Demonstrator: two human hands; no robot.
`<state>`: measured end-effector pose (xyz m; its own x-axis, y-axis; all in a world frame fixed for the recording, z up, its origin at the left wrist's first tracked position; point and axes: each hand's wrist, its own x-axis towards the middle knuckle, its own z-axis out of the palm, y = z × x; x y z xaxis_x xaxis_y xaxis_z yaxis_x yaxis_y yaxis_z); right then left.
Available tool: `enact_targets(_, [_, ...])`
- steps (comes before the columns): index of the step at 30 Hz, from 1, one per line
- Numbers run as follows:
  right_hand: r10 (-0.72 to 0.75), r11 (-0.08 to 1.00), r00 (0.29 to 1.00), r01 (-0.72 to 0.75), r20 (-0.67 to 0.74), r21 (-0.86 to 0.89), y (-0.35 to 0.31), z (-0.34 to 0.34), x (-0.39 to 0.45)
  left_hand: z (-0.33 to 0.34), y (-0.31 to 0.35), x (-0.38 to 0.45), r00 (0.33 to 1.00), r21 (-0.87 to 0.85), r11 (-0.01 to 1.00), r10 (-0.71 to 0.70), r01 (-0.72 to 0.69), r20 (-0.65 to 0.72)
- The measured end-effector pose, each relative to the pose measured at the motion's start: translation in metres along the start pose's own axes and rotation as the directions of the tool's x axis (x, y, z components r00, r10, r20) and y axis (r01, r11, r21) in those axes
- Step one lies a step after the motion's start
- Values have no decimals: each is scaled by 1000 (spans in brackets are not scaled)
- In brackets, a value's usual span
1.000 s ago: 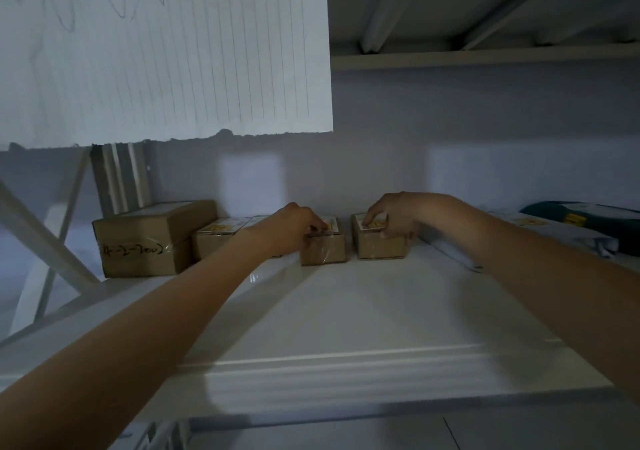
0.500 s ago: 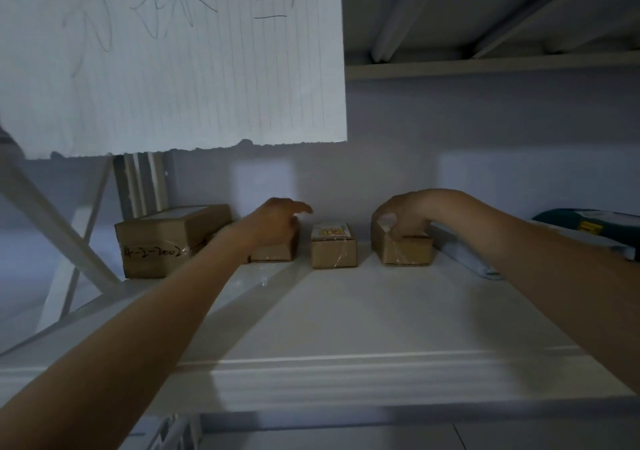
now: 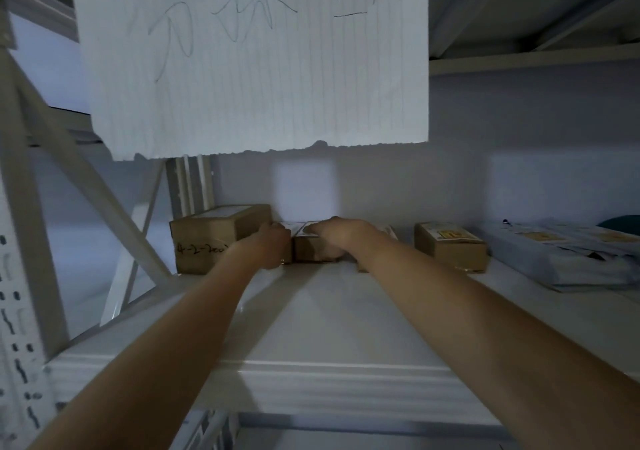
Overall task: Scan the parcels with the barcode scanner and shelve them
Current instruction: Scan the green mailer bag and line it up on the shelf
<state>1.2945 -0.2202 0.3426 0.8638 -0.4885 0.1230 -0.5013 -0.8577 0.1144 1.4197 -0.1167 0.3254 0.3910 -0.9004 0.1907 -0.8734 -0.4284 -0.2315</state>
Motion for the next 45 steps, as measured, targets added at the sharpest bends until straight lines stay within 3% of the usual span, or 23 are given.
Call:
enact_targets(7, [-52,999,996,53,-72,12,18,-9,-21,-5,-11,-2,995,-174,983,38,-53,-89])
enact_targets(20, [-112,981,986,130,-124,144,23,-2,-32,-5,-21,-13,989,-194,976,72,-97,-132])
enact_targets(26, [-43,984,998,49,-37,173,36,-12,-38,3,-19,-12,982,-192,966,152,-172,-114])
enact_targets(31, [59,998,986,-56,155,-24,58,-13,-51,5,-15,-6,985,-183,969,158,-167,-66])
enact_targets(45, [94,996,987,-91,130,-27,81,-7,-54,-10,14,9,982,-172,969,165,-179,-93])
